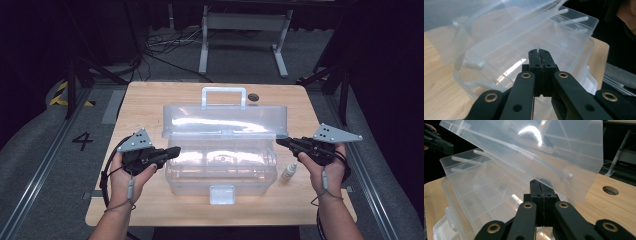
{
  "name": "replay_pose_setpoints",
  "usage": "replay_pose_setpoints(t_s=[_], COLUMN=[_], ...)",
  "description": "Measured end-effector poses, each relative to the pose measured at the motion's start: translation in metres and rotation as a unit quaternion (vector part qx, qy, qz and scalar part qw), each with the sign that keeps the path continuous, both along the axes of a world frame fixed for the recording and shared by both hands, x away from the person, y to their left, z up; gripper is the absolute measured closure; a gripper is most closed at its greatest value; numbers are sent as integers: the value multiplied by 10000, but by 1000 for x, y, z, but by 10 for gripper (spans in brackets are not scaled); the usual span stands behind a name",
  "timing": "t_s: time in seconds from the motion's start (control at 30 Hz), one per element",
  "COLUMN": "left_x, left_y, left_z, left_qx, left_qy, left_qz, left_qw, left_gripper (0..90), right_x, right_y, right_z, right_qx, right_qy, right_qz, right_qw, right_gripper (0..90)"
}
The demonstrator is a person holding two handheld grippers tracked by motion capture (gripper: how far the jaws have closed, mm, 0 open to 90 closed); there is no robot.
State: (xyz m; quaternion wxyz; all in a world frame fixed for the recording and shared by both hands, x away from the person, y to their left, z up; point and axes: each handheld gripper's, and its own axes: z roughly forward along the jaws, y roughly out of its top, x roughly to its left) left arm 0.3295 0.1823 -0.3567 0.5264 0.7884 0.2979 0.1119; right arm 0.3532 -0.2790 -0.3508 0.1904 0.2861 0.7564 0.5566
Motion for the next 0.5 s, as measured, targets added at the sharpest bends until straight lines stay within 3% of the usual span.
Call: replay_pose_setpoints(t_s=[0.27,0.5], left_x=[9,11], left_y=[-4,0], left_z=[-2,0], left_qx=[-141,-228], left_qy=[-18,-167], left_qz=[209,397], left_qw=[9997,9988], left_gripper=[896,896], right_x=[0,0], right_y=[0,0], right_z=[0,0], right_qx=[8,7], right_qy=[-4,0], right_qz=[-2,-7], right_qw=[10000,10000], right_gripper=[900,900])
